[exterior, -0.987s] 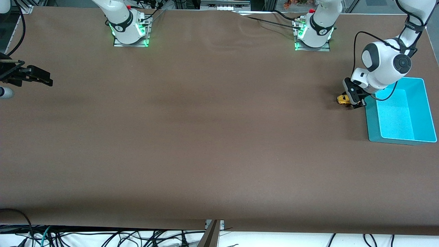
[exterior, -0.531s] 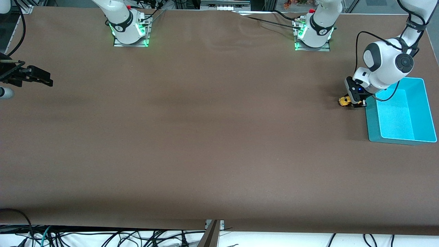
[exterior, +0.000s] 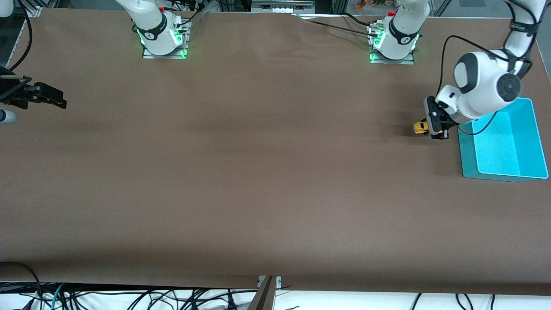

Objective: Wind and store yellow beetle car
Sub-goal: 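Lift the car with the left gripper into the turquoise tray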

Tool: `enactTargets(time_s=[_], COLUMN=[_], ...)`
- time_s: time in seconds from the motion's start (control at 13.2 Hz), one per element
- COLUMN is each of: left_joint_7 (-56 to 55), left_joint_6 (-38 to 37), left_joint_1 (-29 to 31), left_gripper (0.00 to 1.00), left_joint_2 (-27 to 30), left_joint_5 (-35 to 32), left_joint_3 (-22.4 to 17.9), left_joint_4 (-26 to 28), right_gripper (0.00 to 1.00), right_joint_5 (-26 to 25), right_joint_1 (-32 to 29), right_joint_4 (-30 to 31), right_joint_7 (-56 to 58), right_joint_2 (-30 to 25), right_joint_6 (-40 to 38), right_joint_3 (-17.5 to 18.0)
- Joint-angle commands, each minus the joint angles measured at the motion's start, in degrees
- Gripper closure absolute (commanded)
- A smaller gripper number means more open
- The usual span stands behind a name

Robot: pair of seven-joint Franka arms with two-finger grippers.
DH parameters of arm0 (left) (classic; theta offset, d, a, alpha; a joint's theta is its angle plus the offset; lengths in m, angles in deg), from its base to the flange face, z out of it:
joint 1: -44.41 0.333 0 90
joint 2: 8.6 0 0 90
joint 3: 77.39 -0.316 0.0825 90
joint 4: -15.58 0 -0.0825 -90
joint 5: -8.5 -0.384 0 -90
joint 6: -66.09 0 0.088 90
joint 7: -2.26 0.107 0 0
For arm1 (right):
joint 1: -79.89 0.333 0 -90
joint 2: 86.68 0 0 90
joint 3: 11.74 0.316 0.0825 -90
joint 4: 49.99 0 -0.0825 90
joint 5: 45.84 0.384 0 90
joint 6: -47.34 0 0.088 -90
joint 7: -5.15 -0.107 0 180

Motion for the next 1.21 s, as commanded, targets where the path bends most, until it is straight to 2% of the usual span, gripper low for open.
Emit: enactTargets(time_s=[0.0, 0.08, 0.23, 0.38, 0.61, 0.76, 0.91, 1.14], left_joint_7=[1.12, 1.82, 3.66, 9.52, 15.71, 17.45, 22.02, 23.01], left_joint_6=[-10.60, -12.19, -16.75, -19.33, -18.80, -14.70, -10.30, -5.03], left_joint_1=[1.19, 3.20, 4.80, 9.26, 17.52, 19.73, 23.77, 26.24], left_gripper=[0.86, 0.86, 0.86, 0.85, 0.85, 0.85, 0.84, 0.84], left_joint_2=[-0.97, -1.41, -3.34, -5.97, -9.83, -14.14, -16.52, -17.32], left_joint_5=[0.47, -0.66, -8.20, -12.61, -16.65, -21.75, -21.95, -21.95], left_joint_3=[-0.69, -2.00, -2.54, -3.25, -3.16, -3.07, -3.07, -3.07], left_joint_4=[-9.95, -12.50, -18.73, -22.35, -22.19, -21.93, -20.01, -15.09], right_gripper=[0.00, 0.00, 0.00, 0.00, 0.00, 0.00, 0.00, 0.00], right_joint_5=[0.95, 0.95, 0.95, 0.95, 0.95, 0.95, 0.95, 1.04], right_joint_1=[-0.11, -0.11, -0.20, -0.20, -0.11, -0.20, -0.20, -0.20], right_joint_4=[-1.09, -1.09, -1.09, -1.09, -1.09, -1.09, -1.09, -1.09], right_joint_7=[0.40, 0.40, 0.40, 0.40, 0.40, 0.40, 0.32, 0.32], right_joint_2=[0.44, 0.35, 0.44, 0.44, 0.44, 0.44, 0.44, 0.44], right_joint_6=[-0.23, -0.32, -0.23, -0.23, -0.32, -0.32, -0.23, -0.23], right_joint_3=[-0.01, -0.01, -0.01, -0.01, -0.01, -0.01, -0.01, -0.01])
